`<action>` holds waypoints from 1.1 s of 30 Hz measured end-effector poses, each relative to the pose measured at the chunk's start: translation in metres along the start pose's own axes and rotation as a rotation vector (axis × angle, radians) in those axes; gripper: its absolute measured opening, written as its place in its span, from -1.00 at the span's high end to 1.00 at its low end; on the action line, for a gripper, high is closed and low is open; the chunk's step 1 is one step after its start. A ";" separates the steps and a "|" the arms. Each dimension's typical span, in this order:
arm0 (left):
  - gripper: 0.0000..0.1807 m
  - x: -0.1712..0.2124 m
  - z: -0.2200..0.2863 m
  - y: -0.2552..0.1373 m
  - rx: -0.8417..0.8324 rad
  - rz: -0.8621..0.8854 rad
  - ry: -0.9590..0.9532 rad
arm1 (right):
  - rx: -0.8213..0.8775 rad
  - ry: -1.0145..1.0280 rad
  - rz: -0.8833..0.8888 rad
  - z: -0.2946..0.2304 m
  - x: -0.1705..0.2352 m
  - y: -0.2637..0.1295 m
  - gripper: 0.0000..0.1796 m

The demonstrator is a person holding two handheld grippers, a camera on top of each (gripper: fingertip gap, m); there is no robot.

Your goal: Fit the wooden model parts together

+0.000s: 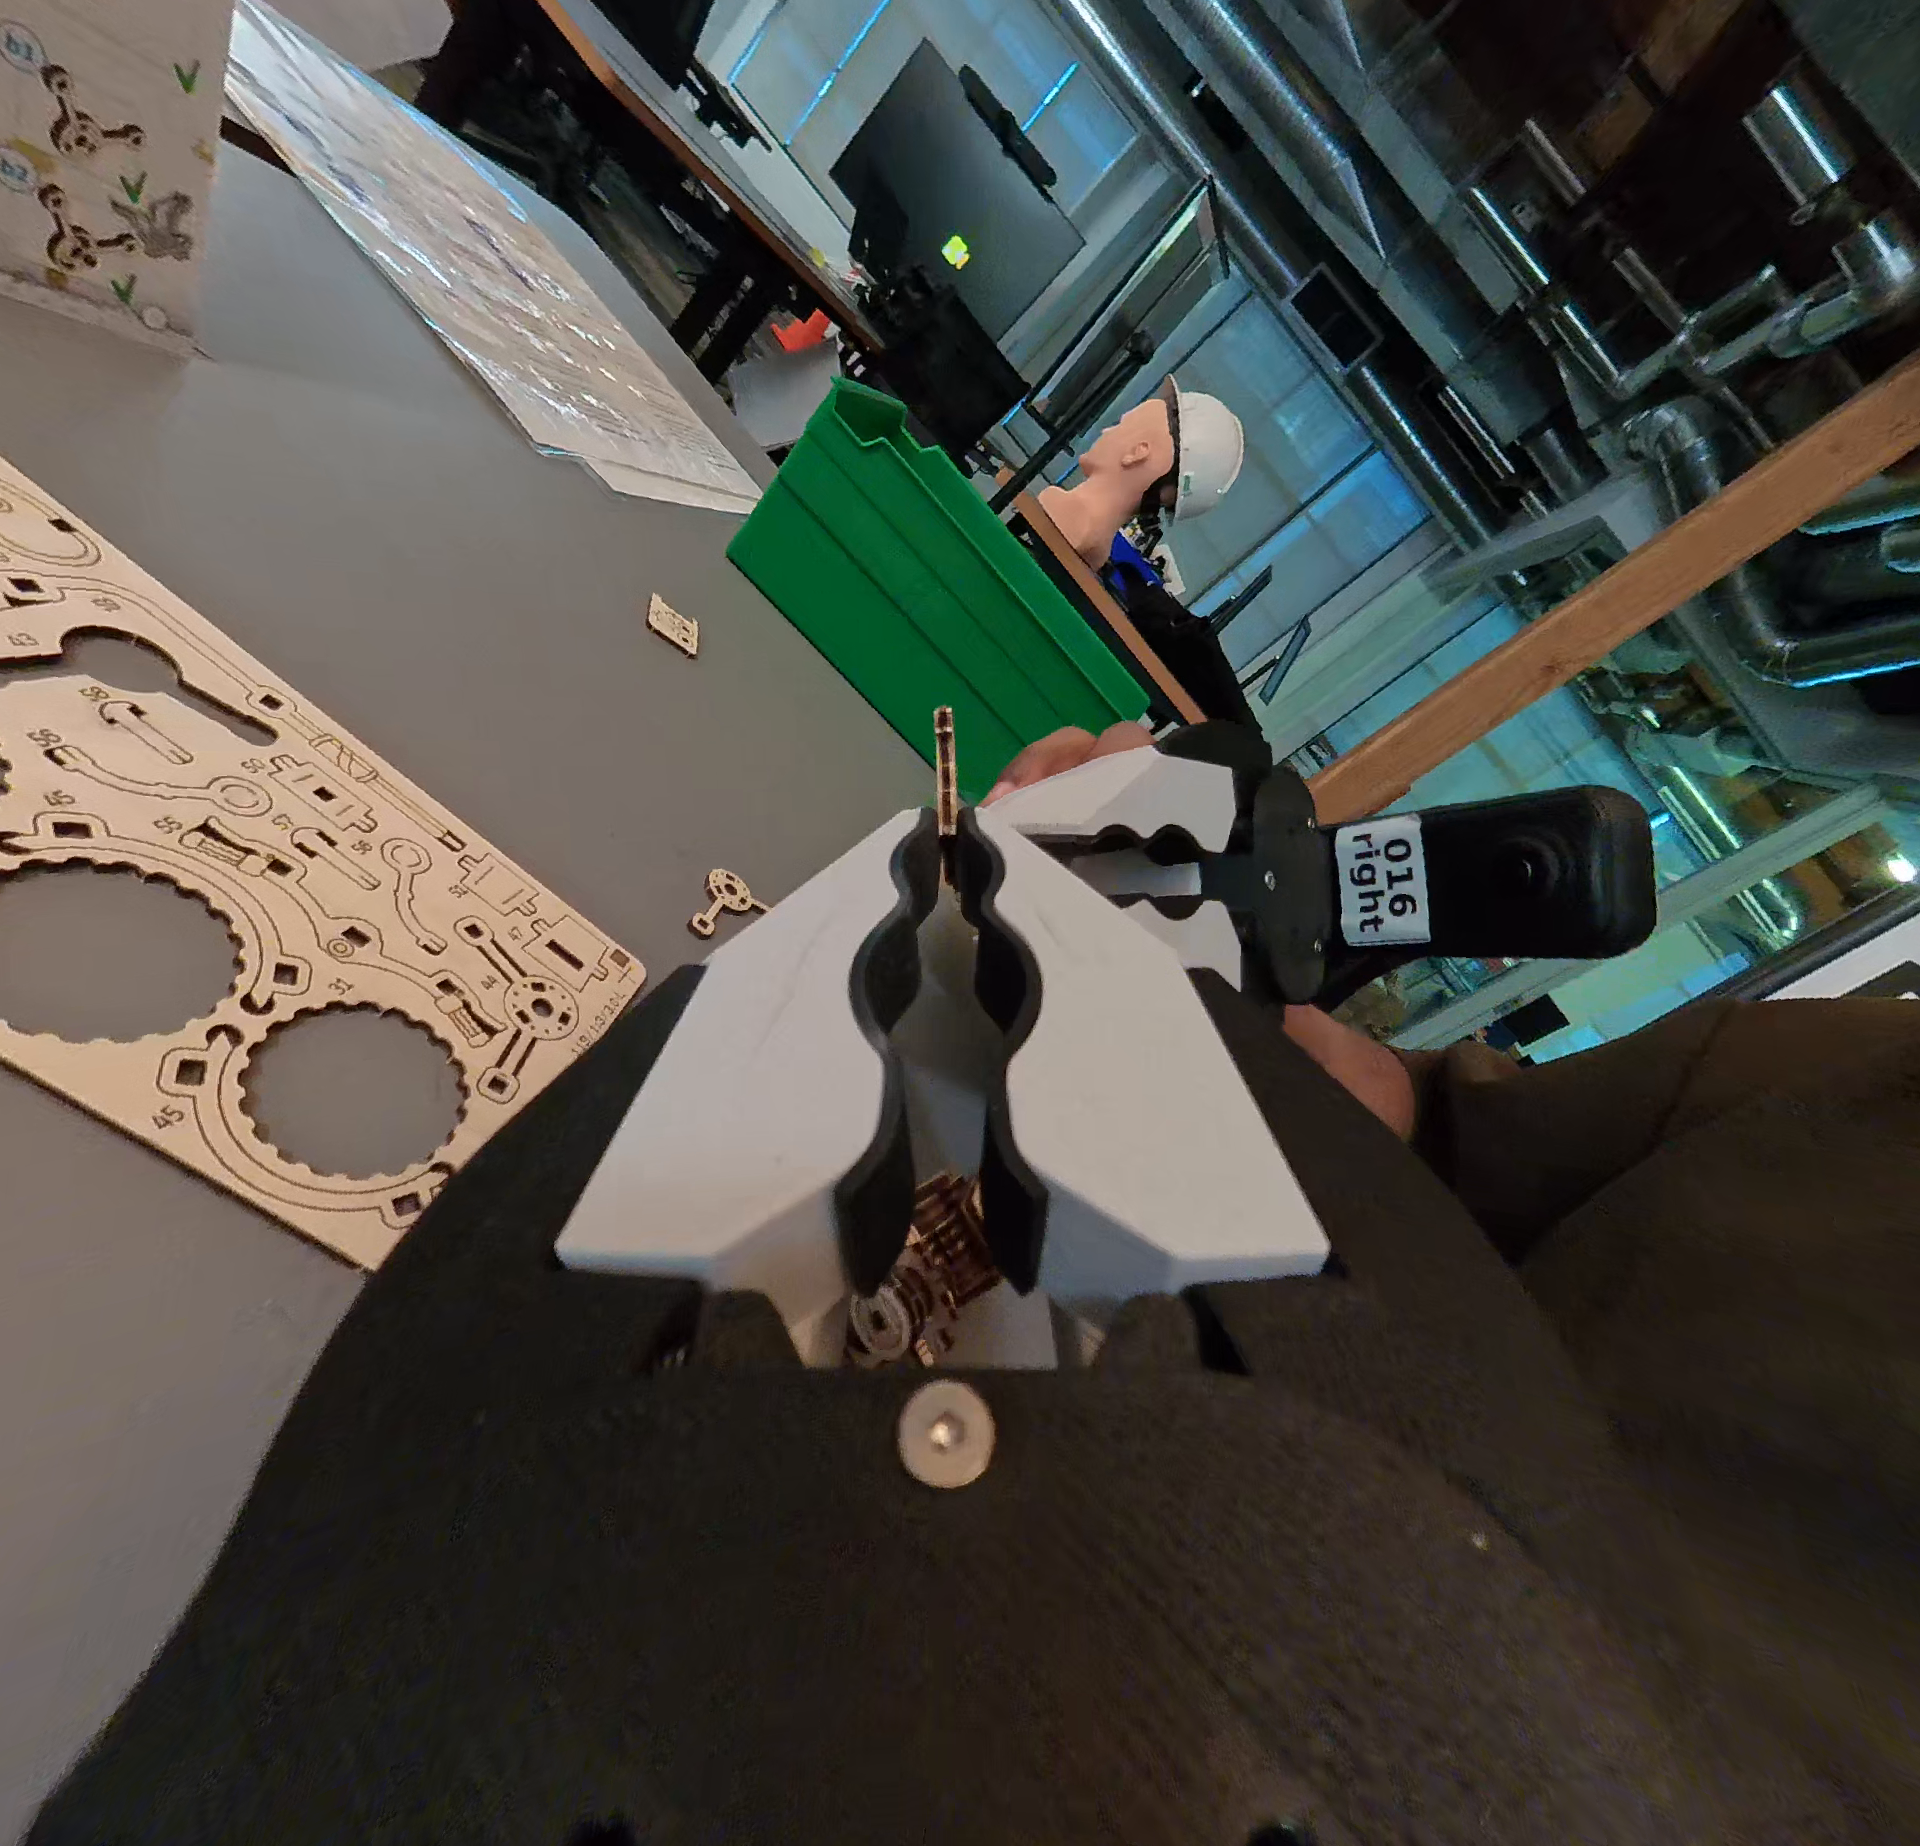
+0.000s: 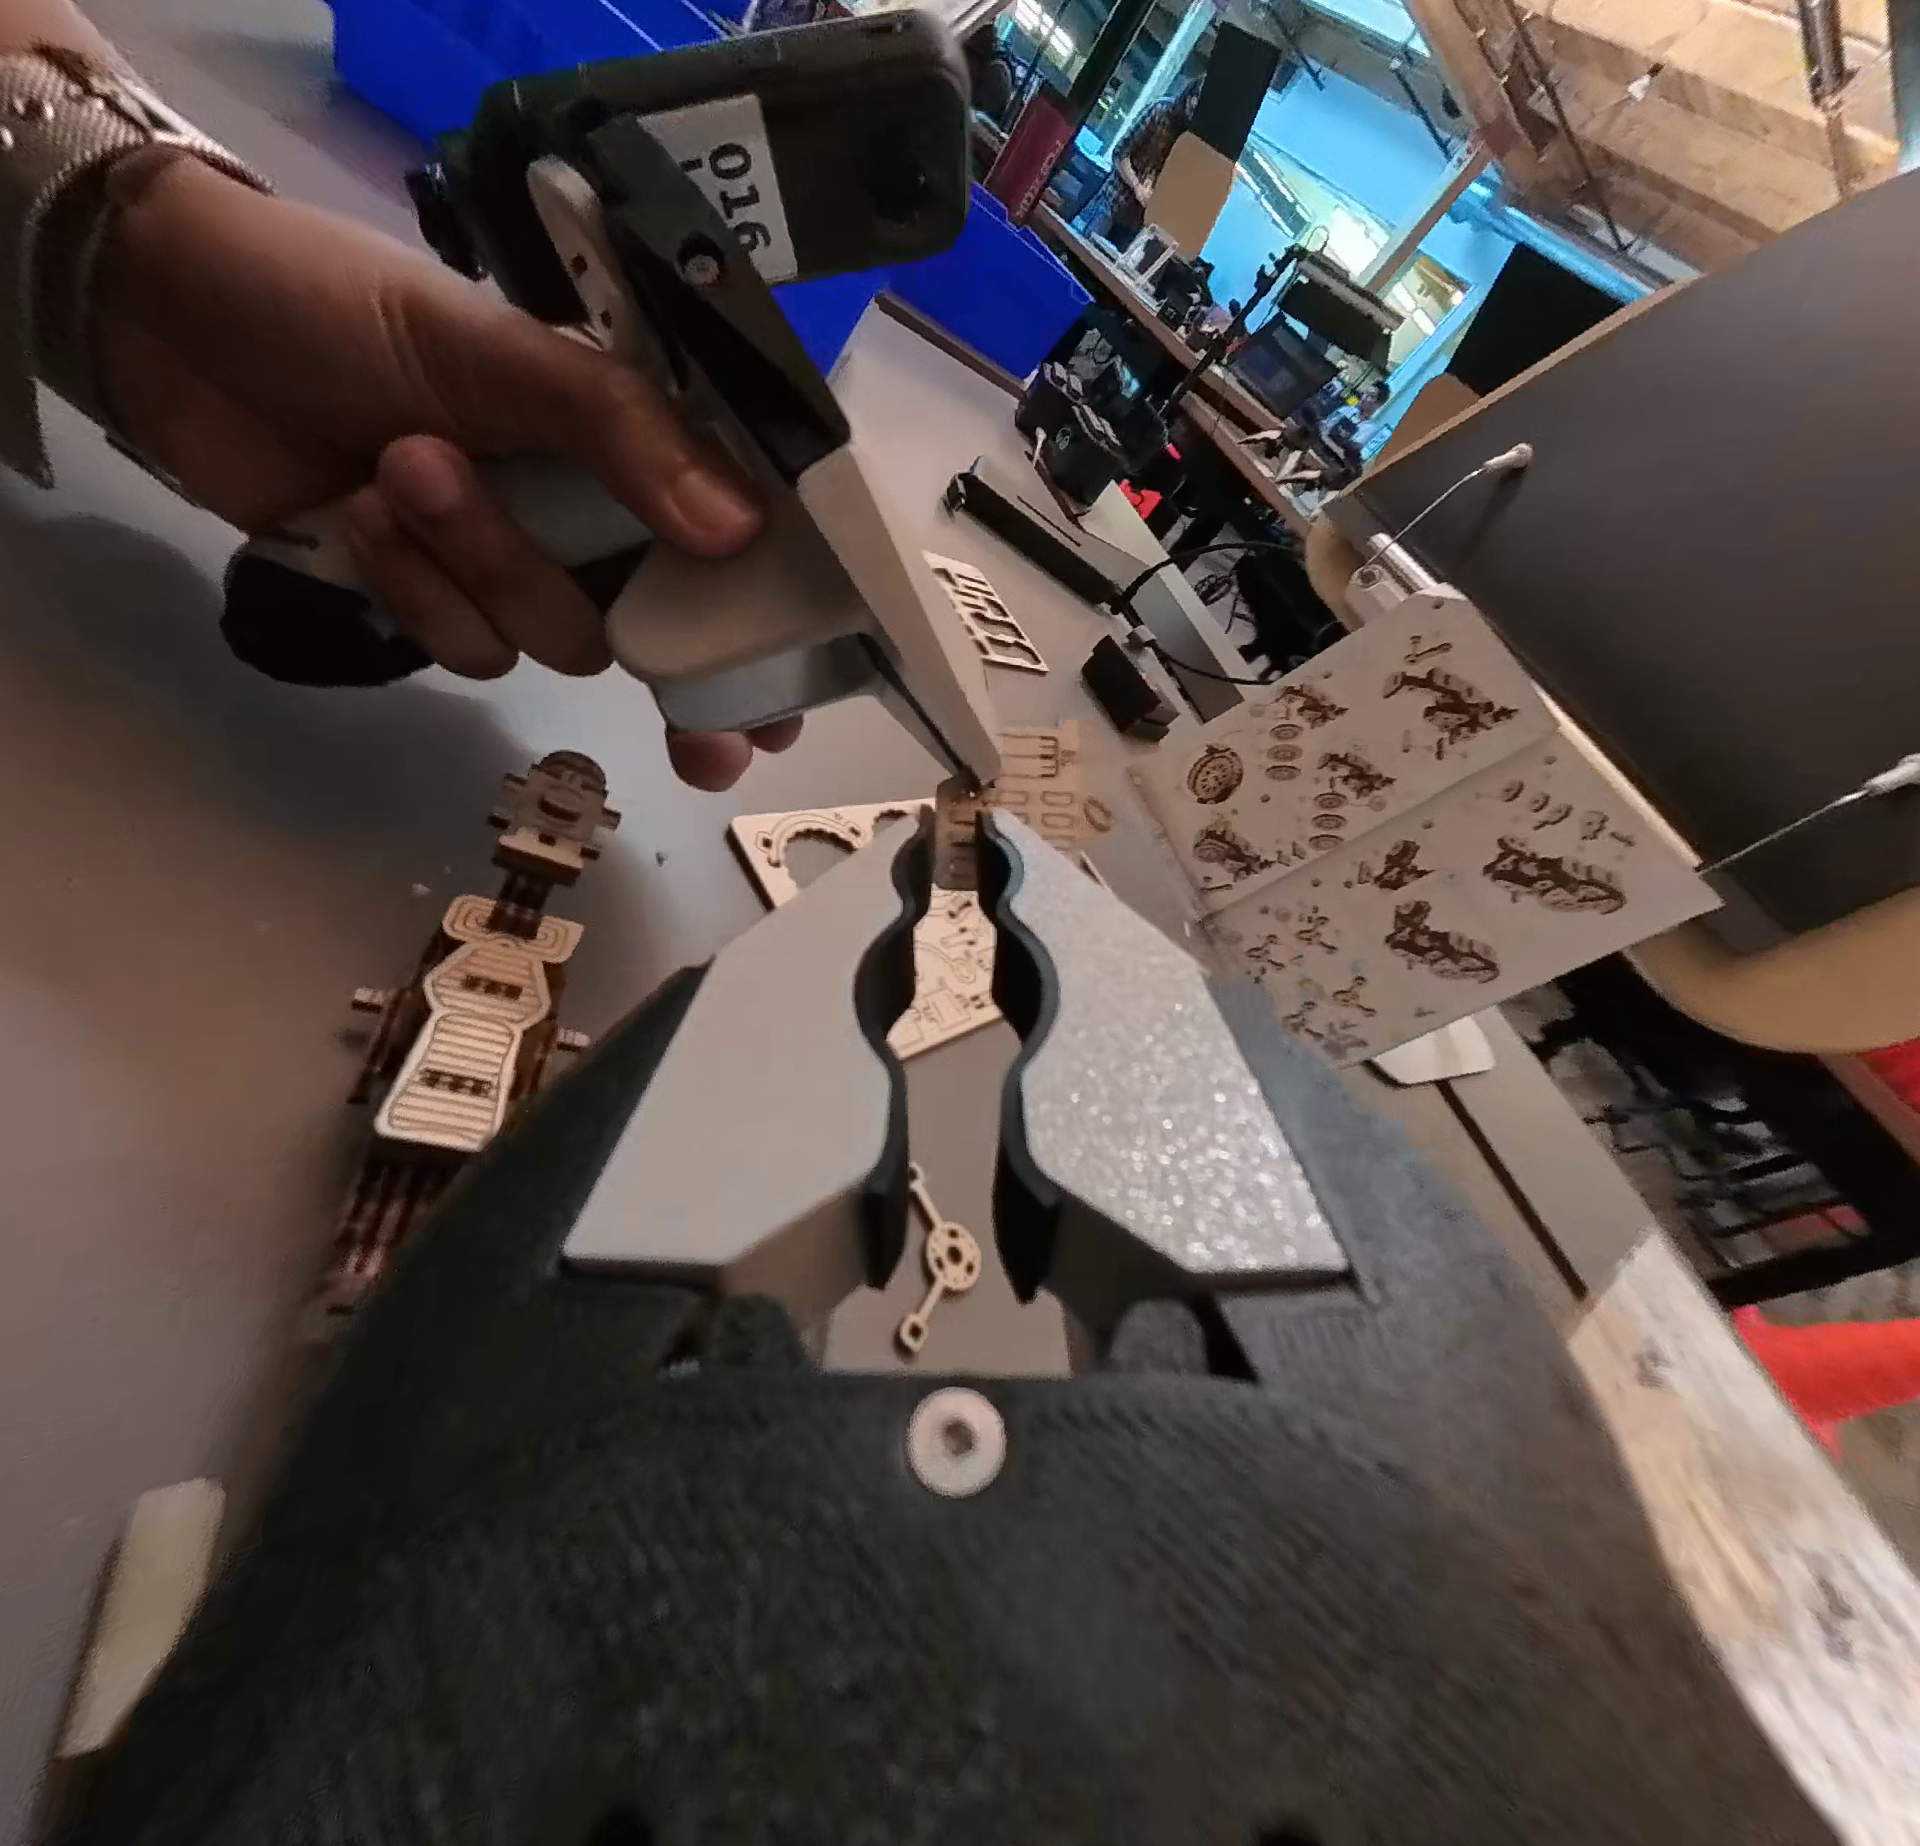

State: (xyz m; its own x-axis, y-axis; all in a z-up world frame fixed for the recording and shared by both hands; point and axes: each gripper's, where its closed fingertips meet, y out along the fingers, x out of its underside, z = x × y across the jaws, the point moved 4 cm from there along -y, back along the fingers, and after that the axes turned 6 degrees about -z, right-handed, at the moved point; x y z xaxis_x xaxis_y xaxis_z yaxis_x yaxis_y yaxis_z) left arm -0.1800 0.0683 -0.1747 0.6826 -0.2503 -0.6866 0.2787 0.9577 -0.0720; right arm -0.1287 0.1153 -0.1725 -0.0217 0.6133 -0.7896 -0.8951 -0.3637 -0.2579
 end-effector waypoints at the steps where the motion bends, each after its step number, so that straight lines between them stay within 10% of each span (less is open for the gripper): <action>1: 1.00 0.000 -0.001 0.000 -0.002 0.001 -0.001 | -0.007 0.021 0.001 0.000 0.000 0.000 0.94; 33: 0.99 -0.009 -0.008 -0.008 -0.033 0.066 -0.029 | 0.116 -0.211 -0.103 -0.002 0.001 0.006 1.00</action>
State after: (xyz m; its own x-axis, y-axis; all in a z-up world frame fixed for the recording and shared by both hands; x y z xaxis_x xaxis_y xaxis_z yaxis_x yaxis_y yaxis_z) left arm -0.1938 0.0645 -0.1737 0.7180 -0.1897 -0.6697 0.2104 0.9763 -0.0509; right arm -0.1329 0.1121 -0.1759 -0.0094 0.7800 -0.6258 -0.9423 -0.2164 -0.2555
